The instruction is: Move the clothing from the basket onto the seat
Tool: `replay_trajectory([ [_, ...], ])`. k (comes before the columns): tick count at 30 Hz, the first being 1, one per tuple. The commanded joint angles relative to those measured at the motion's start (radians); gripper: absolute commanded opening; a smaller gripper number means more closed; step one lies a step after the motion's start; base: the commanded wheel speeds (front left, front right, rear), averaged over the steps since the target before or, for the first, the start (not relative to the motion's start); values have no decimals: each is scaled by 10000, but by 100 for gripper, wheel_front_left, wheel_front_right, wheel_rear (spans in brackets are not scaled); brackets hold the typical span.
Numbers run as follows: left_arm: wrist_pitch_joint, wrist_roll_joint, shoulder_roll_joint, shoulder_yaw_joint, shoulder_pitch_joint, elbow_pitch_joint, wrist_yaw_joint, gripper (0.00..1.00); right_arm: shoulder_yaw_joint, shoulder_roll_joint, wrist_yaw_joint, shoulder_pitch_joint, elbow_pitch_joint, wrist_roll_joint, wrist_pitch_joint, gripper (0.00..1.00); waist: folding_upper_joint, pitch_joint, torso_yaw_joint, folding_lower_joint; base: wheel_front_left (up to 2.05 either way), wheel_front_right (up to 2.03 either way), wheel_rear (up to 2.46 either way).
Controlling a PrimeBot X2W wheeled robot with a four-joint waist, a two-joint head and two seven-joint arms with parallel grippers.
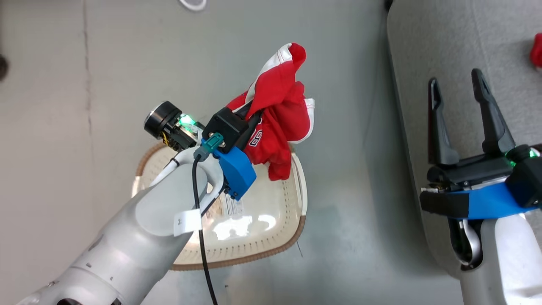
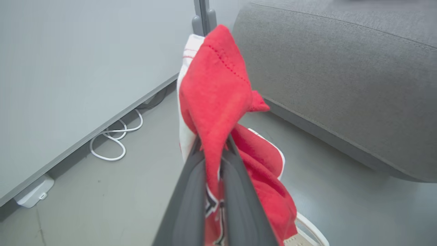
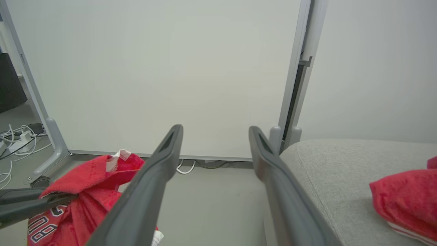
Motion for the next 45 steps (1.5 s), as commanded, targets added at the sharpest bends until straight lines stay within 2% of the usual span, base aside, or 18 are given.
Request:
replay_trajectory([
  [1,-45,83,28,157,193,-240,84,0,-35,9,1,236,116,-28,-5,100,-1,-777,182,2,0,0,0],
  [10,-46,554,172,783,1105,-1607,55,0,99,9,1,1160,556,274,-5,100,-1,-2354,293,2,0,0,0],
  [20,-46,611,181,812,1772,-2309,34,0,174,8,1,2152,868,357,-5,100,-1,-3616,509,2,0,0,0],
  [31,-21,525,336,662,2217,-2789,189,0,424,8,1,2528,896,416,-5,100,-1,-4229,599,2,0,0,0],
  [36,70,497,369,613,2187,-2973,236,0,959,9,1,2222,867,414,-5,100,-1,-4188,667,2,0,0,0],
  [40,114,531,374,581,1988,-3115,270,0,1758,9,1,1832,1118,302,-5,100,-1,-4054,743,2,0,0,0],
  [45,156,589,297,519,1801,-3232,279,0,2747,-30,1,1122,1895,142,-4,100,-1,-3919,835,2,0,0,0],
])
